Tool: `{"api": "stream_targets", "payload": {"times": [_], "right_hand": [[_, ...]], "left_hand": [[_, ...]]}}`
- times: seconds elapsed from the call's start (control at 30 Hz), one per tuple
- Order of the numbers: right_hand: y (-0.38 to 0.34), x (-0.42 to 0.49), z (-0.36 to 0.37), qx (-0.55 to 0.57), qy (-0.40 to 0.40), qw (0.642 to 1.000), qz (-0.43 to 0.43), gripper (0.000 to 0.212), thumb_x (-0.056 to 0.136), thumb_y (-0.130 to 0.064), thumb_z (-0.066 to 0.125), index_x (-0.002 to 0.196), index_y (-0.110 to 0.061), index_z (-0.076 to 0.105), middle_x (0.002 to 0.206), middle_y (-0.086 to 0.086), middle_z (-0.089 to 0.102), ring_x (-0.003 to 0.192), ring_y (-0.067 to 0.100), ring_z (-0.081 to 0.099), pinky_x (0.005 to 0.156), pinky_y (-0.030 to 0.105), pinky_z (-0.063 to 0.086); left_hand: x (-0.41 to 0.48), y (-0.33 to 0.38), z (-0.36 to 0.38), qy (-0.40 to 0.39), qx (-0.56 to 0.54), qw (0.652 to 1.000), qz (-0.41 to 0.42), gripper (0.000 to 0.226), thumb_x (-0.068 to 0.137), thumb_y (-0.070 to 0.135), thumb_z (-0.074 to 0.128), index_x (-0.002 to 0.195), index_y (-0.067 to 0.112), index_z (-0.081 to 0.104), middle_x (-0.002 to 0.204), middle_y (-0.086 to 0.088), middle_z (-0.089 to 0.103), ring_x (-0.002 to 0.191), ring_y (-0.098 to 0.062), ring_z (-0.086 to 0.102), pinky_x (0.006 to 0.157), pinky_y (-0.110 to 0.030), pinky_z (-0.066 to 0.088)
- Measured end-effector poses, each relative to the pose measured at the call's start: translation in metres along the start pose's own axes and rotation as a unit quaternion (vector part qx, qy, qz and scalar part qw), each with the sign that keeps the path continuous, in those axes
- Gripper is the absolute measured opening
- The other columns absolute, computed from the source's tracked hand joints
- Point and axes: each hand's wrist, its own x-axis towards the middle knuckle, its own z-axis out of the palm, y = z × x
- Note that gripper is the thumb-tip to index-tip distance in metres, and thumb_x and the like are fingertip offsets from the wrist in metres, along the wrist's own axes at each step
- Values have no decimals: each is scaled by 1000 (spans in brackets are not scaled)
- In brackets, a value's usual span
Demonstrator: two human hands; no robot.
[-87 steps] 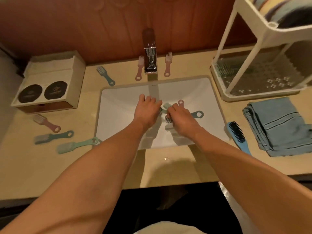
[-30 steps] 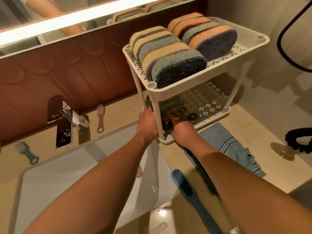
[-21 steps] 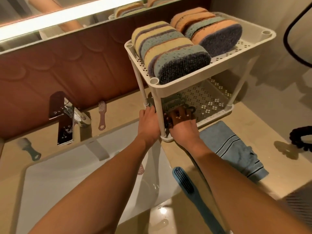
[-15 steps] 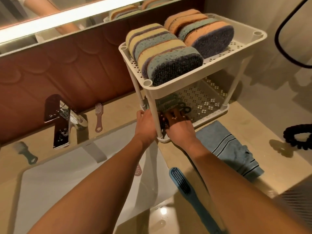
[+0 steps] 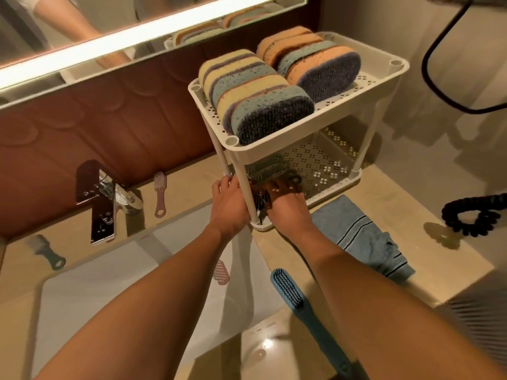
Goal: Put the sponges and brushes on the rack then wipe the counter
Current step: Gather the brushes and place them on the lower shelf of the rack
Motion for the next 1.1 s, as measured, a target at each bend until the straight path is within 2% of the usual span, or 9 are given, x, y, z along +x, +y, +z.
{"api": "stream_targets", "payload": {"times": [0.1,0.17,0.3,0.53,0.73,0.93,1.1], "right_hand": [[-4,-17,-13,-19,20,1000,10,17,98,-21,57,112,-16,67,113,9,64,111,28,53,101,40,41],[-7,-28,-18,-46,39,998,-10,17,99,-21,52,104,-17,68,106,7,67,105,26,54,100,40,38],[-9,-51,-22,-39,58,996,-57,21,97,-20,53,114,-22,63,115,2,63,112,22,51,101,38,34],[-23,-99,-28,-49,44,994,-92,27,91,-18,54,117,-23,62,119,0,59,113,22,49,98,38,36],[-52,-125,-31,-22,32,991,-127,29,93,-17,54,120,-23,60,122,0,58,117,22,48,99,38,35],[-83,-138,-18,-12,32,983,-182,38,94,-16,53,131,-22,58,128,0,58,122,22,49,108,38,33],[-101,-142,-1,-12,5,976,-217,43,94,-15,52,136,-20,56,133,3,58,120,23,51,104,38,34]], "left_hand": [[-14,0,-2,25,70,997,1,34,101,27,47,132,21,56,137,-8,51,132,-31,36,114,-47,22],[-23,0,-3,20,83,996,2,38,103,33,41,139,24,51,144,-6,47,136,-29,34,115,-47,21],[-52,0,-11,5,78,997,-26,43,107,39,33,147,25,40,159,-5,33,145,-30,26,121,-50,16],[-114,-9,-30,-28,111,992,-46,50,106,41,33,152,22,35,166,-6,22,152,-30,16,123,-52,9],[-157,-15,-37,-39,117,990,-63,53,106,41,33,155,21,31,167,-6,19,153,-30,14,124,-53,8],[-188,-34,-40,-28,113,990,-84,52,107,41,31,155,20,31,167,-6,18,154,-29,13,123,-51,9],[-205,-56,-37,-23,96,990,-99,52,108,40,31,156,20,30,168,-6,17,155,-29,11,124,-50,8]]}}
